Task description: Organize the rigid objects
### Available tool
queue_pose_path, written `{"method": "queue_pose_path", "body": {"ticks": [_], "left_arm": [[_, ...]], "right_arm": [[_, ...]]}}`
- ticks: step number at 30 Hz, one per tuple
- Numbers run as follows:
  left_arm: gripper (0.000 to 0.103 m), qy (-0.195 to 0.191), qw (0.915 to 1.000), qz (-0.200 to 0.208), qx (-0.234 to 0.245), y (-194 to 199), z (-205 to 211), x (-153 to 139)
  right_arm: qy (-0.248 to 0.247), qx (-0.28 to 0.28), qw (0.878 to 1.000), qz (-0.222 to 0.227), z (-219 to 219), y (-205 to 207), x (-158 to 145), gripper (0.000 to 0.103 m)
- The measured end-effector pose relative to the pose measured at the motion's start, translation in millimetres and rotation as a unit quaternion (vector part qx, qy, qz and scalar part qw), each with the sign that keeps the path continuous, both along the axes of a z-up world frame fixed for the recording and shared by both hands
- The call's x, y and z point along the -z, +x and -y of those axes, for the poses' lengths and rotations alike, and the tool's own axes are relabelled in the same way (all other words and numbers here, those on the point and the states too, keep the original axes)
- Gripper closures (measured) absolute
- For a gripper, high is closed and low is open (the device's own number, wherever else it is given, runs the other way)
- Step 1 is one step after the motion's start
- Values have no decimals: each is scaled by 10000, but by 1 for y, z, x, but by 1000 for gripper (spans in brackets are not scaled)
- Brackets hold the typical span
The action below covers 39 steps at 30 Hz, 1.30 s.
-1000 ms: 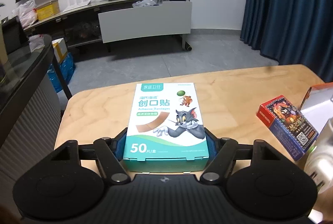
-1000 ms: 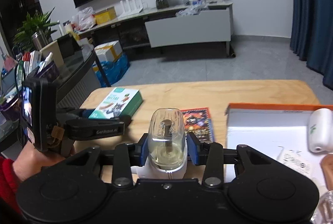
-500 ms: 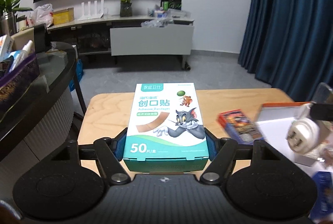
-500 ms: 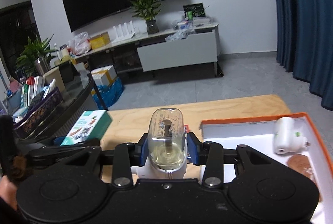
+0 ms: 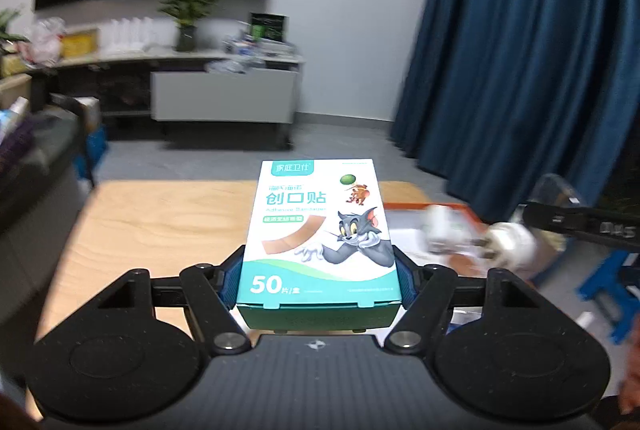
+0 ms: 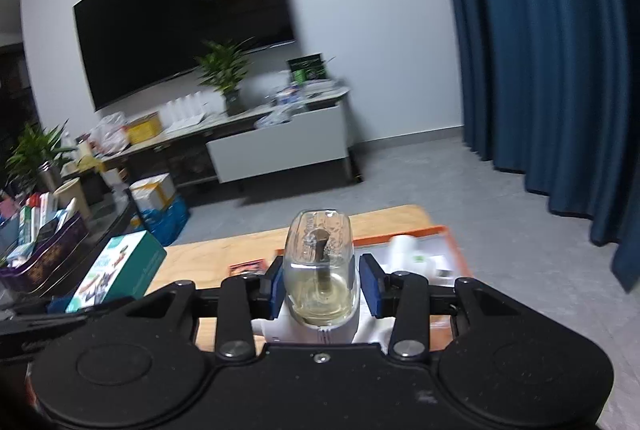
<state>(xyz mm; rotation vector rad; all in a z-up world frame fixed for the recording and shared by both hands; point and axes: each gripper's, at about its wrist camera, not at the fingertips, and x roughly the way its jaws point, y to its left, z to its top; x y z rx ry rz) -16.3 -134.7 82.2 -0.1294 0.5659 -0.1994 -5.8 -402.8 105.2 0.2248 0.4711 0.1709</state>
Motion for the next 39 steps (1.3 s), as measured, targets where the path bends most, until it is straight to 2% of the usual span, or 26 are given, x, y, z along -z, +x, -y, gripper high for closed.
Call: {"method": "queue_pose_path", "body": {"ticks": [5,11,18,27,39], "left_arm": [[31,-49,9994,65,335,-9,35,-2],[31,97,9983,203,536,-23,62,2],[31,159,9989,102,433,-33,67,12],[31,224,9992,142,314,-46,75,9],[31,173,9994,128,281,-56,81,11]], "right_arm": [[-88,202,9997,108,29,-21,-4,55],[-2,396,9991,154,54,-41,0,55],[65,428,9991,42,64,-51,12,55],[59,405,9992,22,68,-59,16,55],[-12,365,9993,-85,64,-52,15,55]]}}
